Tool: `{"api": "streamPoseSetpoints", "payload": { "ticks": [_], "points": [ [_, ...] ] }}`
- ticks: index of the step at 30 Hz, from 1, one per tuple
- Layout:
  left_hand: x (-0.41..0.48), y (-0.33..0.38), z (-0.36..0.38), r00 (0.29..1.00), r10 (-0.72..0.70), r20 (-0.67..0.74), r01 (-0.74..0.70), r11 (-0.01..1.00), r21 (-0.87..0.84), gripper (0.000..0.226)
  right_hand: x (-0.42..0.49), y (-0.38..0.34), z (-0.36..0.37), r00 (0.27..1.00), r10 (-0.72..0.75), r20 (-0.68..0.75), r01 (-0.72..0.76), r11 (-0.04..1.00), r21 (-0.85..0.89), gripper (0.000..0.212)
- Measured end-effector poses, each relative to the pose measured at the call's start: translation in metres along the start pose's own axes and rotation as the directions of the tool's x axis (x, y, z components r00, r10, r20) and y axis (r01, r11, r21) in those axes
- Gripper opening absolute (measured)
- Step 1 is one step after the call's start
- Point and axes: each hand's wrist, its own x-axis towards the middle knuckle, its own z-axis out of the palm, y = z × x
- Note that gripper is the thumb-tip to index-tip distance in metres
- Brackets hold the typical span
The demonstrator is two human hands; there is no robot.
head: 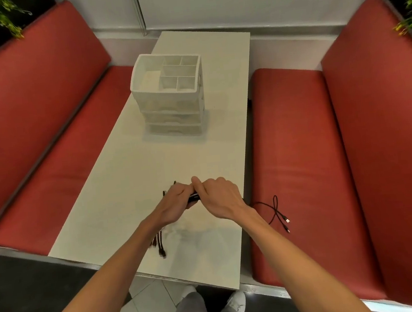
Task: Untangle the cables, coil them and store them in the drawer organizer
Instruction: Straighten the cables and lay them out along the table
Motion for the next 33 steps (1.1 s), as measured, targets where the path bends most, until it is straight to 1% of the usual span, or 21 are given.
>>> {"api": "streamPoseSetpoints", "payload": {
  "ticks": [3, 5, 6, 8, 9, 11, 12, 13, 14, 15, 17, 19, 20, 23, 25, 26, 27, 29, 30, 31, 33],
  "points": [
    [0.008, 0.0, -0.002, 1.0, 0.005, -0.007, -0.004, 0.991, 0.135, 0.06, -0.005, 0.002, -0.004, 0.997, -0.031, -0.07, 0.026, 0.998, -0.063, 0.066],
    [0.012, -0.002, -0.002, 1.0, 0.006, -0.031, 0.003, 0.959, 0.283, 0.065, -0.008, 0.002, -0.006, 0.991, -0.063, -0.119, 0.049, 0.992, -0.116, 0.064],
    [0.012, 0.0, 0.0, 0.999, 0.019, -0.045, 0.0, 0.916, 0.401, 0.065, -0.01, 0.001, -0.008, 0.988, -0.072, -0.133, 0.054, 0.989, -0.137, 0.063],
    [0.014, 0.003, 0.005, 0.992, 0.055, -0.11, 0.029, 0.763, 0.645, 0.065, -0.011, 0.004, -0.008, 0.984, -0.092, -0.151, 0.059, 0.977, -0.206, 0.06],
    [0.015, 0.005, 0.009, 0.981, 0.09, -0.171, 0.062, 0.689, 0.722, 0.067, -0.011, 0.007, -0.007, 0.981, -0.101, -0.168, 0.053, 0.961, -0.271, 0.055],
    [0.013, 0.013, 0.019, 0.959, 0.16, -0.232, 0.101, 0.573, 0.814, 0.068, -0.015, 0.003, -0.008, 0.992, -0.032, -0.124, -0.014, 0.935, -0.354, 0.034],
    [0.011, 0.016, 0.024, 0.959, 0.156, -0.236, 0.111, 0.56, 0.821, 0.064, -0.016, 0.003, -0.008, 0.99, 0.01, -0.143, -0.061, 0.932, -0.358, 0.019],
    [0.011, 0.018, 0.028, 0.949, 0.178, -0.26, 0.126, 0.542, 0.831, 0.06, -0.015, 0.005, -0.006, 0.982, -0.002, -0.187, -0.065, 0.934, -0.351, 0.01],
    [0.011, 0.022, 0.03, 0.952, 0.156, -0.264, 0.142, 0.54, 0.83, 0.057, -0.013, 0.008, -0.005, 0.974, -0.038, -0.221, -0.043, 0.936, -0.35, 0.013],
    [0.013, 0.02, 0.03, 0.959, 0.119, -0.258, 0.151, 0.556, 0.817, 0.057, -0.013, 0.01, -0.007, 0.971, -0.079, -0.227, -0.01, 0.93, -0.368, 0.02],
    [0.02, 0.012, 0.021, 0.975, 0.033, -0.221, 0.138, 0.687, 0.713, 0.068, -0.017, 0.012, -0.017, 0.967, -0.125, -0.224, 0.025, 0.914, -0.405, 0.024],
    [0.022, 0.007, 0.011, 0.987, -0.069, -0.147, 0.132, 0.869, 0.477, 0.078, -0.022, 0.013, -0.026, 0.939, -0.193, -0.284, 0.059, 0.906, -0.42, 0.042],
    [0.022, 0.006, 0.009, 0.99, -0.093, -0.103, 0.125, 0.918, 0.376, 0.078, -0.024, 0.014, -0.029, 0.932, -0.214, -0.294, 0.081, 0.911, -0.405, 0.044],
    [0.019, 0.003, 0.002, 0.995, -0.098, -0.007, 0.097, 0.973, 0.208, 0.069, -0.028, 0.024, -0.037, 0.907, -0.258, -0.332, 0.11, 0.908, -0.404, 0.04],
    [0.015, 0.005, -0.001, 0.997, -0.08, -0.004, 0.079, 0.966, 0.245, 0.067, -0.03, 0.031, -0.041, 0.915, -0.231, -0.331, 0.095, 0.92, -0.38, 0.048],
    [0.014, 0.007, -0.002, 0.997, -0.069, -0.028, 0.074, 0.929, 0.364, 0.066, -0.03, 0.035, -0.042, 0.915, -0.238, -0.325, 0.101, 0.917, -0.386, 0.054],
    [0.013, 0.01, -0.002, 0.997, -0.027, -0.071, 0.061, 0.847, 0.528, 0.064, -0.03, 0.039, -0.042, 0.914, -0.26, -0.312, 0.116, 0.903, -0.413, 0.058],
    [0.016, 0.014, 0.005, 0.981, 0.116, -0.154, 0.062, 0.565, 0.823, 0.062, -0.032, 0.043, -0.039, 0.916, -0.29, -0.275, 0.122, 0.857, -0.5, 0.052],
    [0.016, 0.019, 0.01, 0.985, 0.072, -0.158, 0.103, 0.488, 0.866, 0.061, -0.032, 0.045, -0.035, 0.919, -0.289, -0.267, 0.107, 0.837, -0.537, 0.041],
    [0.016, 0.02, 0.016, 0.987, 0.043, -0.157, 0.12, 0.462, 0.879, 0.06, -0.032, 0.046, -0.03, 0.926, -0.272, -0.263, 0.087, 0.83, -0.551, 0.031],
    [0.016, 0.019, 0.023, 0.977, 0.095, -0.193, 0.132, 0.446, 0.886, 0.059, -0.031, 0.051, -0.023, 0.944, -0.209, -0.256, 0.042, 0.845, -0.534, 0.024]
  ]
}}
